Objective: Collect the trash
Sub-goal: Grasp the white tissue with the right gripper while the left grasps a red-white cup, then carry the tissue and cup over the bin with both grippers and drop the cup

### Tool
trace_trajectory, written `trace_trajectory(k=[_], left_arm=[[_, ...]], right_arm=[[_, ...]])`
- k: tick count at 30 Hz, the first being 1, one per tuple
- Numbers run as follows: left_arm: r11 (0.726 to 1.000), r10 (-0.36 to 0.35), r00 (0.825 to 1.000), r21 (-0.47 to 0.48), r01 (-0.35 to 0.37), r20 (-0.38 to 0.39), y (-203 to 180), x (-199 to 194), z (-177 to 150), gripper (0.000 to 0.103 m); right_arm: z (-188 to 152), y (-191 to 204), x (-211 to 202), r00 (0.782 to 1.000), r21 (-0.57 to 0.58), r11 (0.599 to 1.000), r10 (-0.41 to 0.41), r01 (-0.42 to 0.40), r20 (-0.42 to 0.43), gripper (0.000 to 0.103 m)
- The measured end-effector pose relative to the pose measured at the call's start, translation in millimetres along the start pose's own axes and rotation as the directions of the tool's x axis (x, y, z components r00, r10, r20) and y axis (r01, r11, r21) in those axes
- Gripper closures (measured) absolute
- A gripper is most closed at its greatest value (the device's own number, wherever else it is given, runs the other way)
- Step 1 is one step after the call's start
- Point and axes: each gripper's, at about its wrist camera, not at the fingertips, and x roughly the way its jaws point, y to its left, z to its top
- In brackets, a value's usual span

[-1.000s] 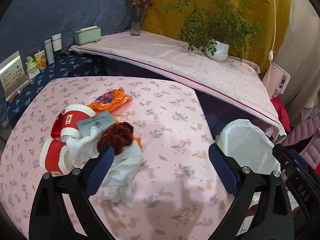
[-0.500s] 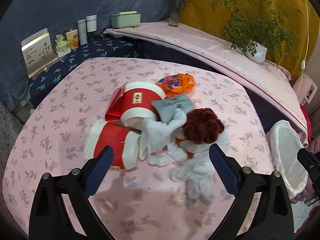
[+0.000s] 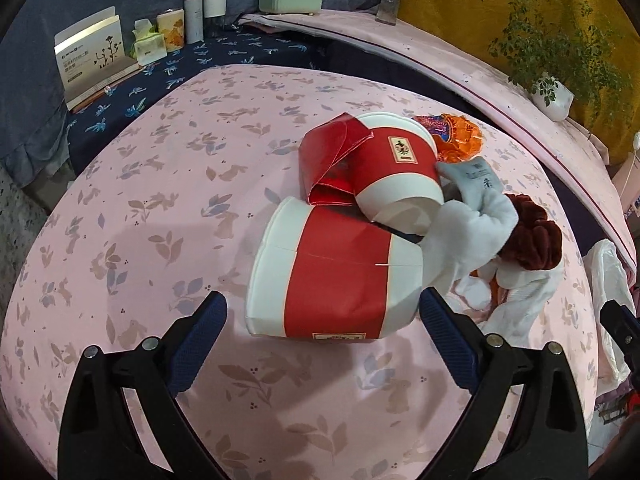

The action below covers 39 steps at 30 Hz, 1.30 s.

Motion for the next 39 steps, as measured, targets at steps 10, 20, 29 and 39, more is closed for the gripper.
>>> trace_trajectory(k=[10, 20, 29, 39], left_arm=[[0.998, -0.069, 0.997, -0.004, 0.069, -0.037, 3, 18, 4, 0.011], [0.994, -0.106, 0.994, -0.027, 0.106, -0.02, 7, 11, 3, 0.019], [0.995, -0.096, 0.995, -0.006, 0.096, 0.013, -4, -9, 2, 0.019], [0.991, -0.126, 0.99, 0.042, 0.124, 0.058, -34, -42, 1, 0.019]], right_arm=[[-1, 28, 31, 0.999, -0.023, 1.0, 0.019, -0.02, -0.045, 0.042], [-2, 41, 60, 0.997, -0.02, 0.999, 0.039, -0.04, -0.073, 0.042], [-5, 42, 61, 0.992, -0.024, 0.996, 0.082, -0.085, -0.098, 0.092], [7, 17, 15, 0.996, 0.012, 0.996, 0.086, -0.086, 0.008, 0.095]])
